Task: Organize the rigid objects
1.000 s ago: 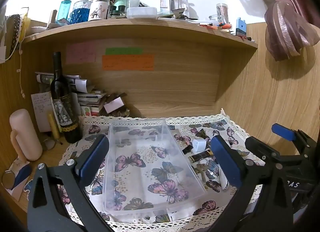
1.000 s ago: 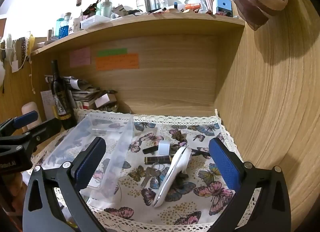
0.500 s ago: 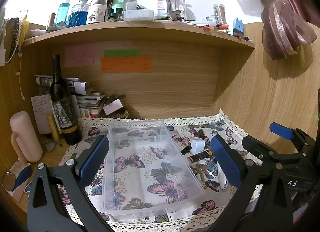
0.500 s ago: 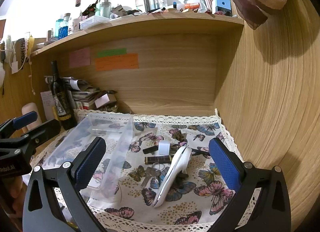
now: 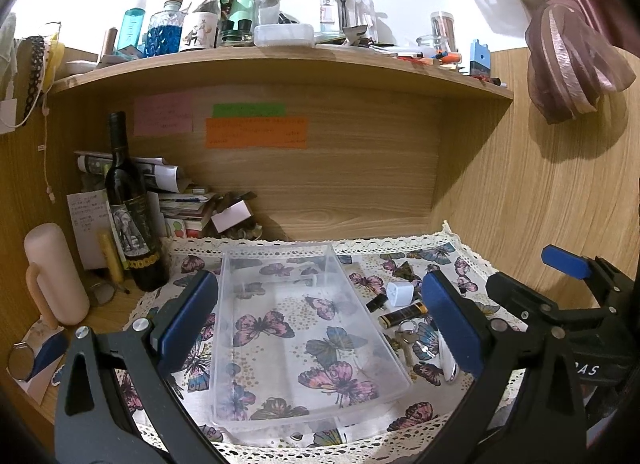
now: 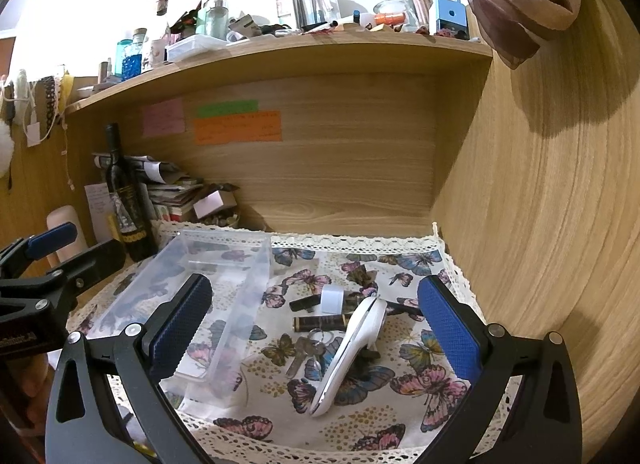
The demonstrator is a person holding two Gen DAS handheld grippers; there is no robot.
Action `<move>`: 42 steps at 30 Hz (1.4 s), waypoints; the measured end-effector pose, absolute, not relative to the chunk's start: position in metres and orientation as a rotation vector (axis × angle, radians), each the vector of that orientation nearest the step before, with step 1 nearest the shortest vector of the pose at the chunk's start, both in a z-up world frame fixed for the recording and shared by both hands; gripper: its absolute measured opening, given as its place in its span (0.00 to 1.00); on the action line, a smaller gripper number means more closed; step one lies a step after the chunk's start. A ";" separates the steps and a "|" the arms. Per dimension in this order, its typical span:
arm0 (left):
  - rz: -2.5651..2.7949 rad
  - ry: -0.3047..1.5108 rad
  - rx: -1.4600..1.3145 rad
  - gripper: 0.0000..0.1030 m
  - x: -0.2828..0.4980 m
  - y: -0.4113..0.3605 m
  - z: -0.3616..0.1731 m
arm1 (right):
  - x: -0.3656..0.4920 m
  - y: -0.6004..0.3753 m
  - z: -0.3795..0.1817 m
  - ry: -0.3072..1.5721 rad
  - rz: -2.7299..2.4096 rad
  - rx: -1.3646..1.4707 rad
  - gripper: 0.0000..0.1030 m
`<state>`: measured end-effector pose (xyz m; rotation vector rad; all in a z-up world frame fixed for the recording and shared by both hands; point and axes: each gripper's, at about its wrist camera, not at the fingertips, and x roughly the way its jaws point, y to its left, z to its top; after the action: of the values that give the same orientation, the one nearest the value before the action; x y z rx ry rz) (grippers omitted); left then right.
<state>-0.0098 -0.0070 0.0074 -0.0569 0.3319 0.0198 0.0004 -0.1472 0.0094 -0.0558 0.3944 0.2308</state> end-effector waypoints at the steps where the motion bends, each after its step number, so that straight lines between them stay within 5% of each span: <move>1: 0.019 0.332 -0.057 1.00 -0.010 -0.007 0.007 | 0.000 -0.146 0.010 0.394 0.233 -0.057 1.00; 40: -0.030 0.365 -0.086 1.00 0.001 0.005 0.000 | 0.001 -0.142 0.013 0.379 0.245 -0.060 1.00; 42: -0.031 0.369 -0.091 0.94 0.004 0.009 -0.001 | 0.007 -0.143 0.011 0.386 0.237 -0.058 1.00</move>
<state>0.0038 0.0085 -0.0014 -0.0910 0.3691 -0.0307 0.0070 -0.1430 0.0108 -0.0584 0.3865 0.2369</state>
